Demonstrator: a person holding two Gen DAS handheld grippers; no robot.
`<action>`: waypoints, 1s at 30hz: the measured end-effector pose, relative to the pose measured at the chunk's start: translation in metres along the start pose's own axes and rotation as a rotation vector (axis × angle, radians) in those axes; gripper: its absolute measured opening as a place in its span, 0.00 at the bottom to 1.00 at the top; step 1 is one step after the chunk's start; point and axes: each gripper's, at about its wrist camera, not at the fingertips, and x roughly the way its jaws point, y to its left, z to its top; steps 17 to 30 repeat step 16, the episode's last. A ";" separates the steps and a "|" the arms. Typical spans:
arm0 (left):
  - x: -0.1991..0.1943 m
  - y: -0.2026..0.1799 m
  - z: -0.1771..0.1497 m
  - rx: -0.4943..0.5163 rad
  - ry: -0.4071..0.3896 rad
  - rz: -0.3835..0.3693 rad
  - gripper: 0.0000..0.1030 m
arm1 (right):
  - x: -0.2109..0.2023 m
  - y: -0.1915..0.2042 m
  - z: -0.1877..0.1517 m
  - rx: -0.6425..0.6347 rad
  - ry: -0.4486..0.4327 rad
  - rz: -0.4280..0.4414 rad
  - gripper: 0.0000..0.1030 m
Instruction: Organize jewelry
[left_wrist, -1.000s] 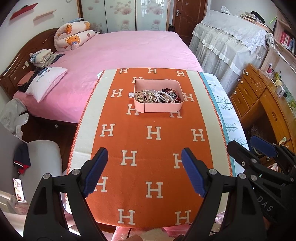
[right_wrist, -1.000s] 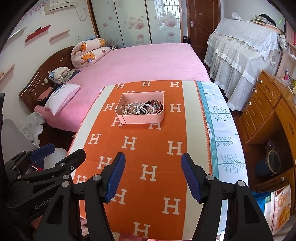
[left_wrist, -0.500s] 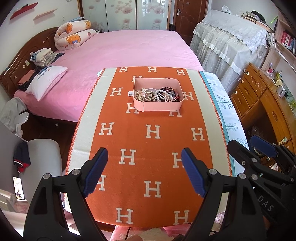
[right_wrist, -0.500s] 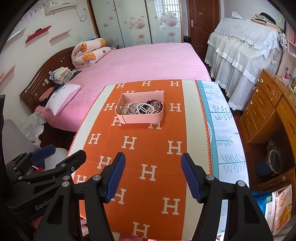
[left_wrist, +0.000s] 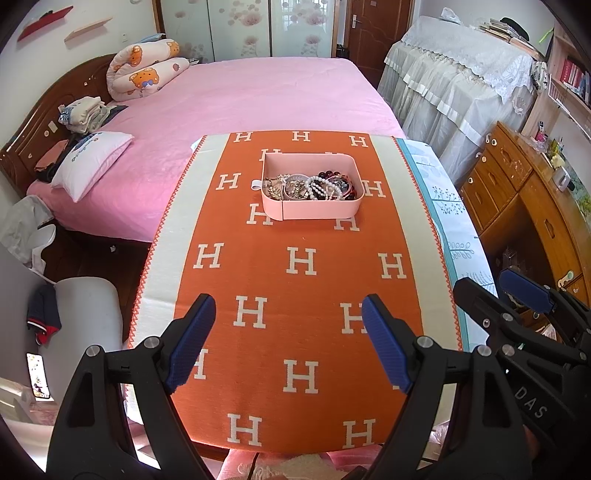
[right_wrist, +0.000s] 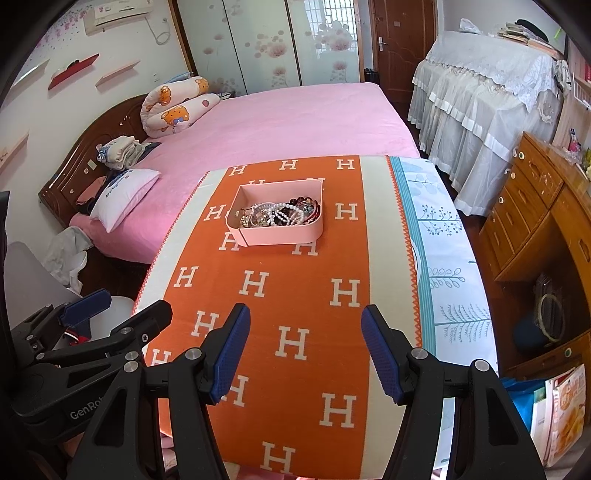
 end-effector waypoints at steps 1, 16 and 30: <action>0.000 0.000 0.000 0.000 0.001 0.000 0.77 | 0.001 0.000 0.000 0.000 0.001 0.001 0.62; 0.004 -0.003 -0.004 0.012 0.013 0.009 0.77 | 0.004 -0.003 -0.001 0.006 0.006 0.008 0.62; 0.004 -0.003 -0.004 0.012 0.013 0.009 0.77 | 0.004 -0.003 -0.001 0.006 0.006 0.008 0.62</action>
